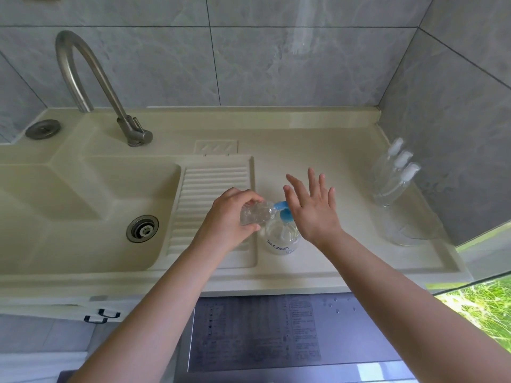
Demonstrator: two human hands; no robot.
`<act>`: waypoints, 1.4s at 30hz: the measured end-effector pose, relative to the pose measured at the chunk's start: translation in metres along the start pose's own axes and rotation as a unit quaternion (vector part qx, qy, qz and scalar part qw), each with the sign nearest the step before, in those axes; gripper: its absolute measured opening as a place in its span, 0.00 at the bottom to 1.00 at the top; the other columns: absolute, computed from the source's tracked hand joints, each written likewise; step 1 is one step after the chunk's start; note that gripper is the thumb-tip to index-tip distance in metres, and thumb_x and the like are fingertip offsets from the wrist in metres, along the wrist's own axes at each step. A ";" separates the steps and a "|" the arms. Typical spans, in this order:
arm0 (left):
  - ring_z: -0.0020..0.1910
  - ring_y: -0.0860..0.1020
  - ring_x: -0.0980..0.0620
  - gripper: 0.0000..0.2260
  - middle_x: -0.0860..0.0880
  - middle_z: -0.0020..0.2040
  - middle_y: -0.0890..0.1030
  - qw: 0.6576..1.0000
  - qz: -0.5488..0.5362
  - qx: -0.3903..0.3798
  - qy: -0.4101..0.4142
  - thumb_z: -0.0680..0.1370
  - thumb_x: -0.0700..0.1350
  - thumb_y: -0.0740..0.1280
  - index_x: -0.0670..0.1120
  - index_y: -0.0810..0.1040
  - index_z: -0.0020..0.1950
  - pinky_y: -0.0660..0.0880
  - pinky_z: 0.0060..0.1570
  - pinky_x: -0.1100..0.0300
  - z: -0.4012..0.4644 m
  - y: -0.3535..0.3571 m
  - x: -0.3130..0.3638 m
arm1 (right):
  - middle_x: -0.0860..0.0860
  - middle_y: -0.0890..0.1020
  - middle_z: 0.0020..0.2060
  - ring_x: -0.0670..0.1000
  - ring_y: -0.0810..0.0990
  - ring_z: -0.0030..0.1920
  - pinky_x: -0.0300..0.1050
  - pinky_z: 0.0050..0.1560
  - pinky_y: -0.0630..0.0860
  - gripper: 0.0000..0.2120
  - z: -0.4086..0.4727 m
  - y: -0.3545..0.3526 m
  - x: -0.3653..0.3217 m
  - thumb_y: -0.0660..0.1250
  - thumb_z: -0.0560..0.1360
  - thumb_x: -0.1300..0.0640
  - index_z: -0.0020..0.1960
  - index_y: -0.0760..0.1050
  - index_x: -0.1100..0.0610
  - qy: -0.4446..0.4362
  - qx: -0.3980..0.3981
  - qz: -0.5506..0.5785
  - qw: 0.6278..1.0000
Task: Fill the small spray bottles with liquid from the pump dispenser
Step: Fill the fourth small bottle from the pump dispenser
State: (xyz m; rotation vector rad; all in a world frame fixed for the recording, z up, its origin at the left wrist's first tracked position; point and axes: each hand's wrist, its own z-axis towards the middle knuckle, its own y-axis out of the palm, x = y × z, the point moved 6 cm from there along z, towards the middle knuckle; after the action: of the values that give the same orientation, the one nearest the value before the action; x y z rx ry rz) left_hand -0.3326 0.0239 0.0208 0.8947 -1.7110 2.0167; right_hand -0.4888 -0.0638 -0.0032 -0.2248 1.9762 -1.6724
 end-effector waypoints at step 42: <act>0.52 0.77 0.57 0.23 0.58 0.50 0.78 1.000 0.001 0.000 0.000 0.65 0.41 0.80 0.58 0.80 0.57 0.76 0.56 0.51 -0.001 -0.001 -0.004 | 0.57 0.40 0.81 0.62 0.39 0.80 0.67 0.76 0.38 0.26 0.031 -0.012 -0.003 0.47 0.85 0.45 0.81 0.46 0.45 0.075 0.048 0.013 0.996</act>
State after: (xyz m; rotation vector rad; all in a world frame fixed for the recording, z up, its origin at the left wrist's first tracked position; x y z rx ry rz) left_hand -0.3295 0.0256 0.0185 0.8927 -1.7113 2.0190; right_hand -0.4730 -0.0921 0.0062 -0.0402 1.9903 -1.8085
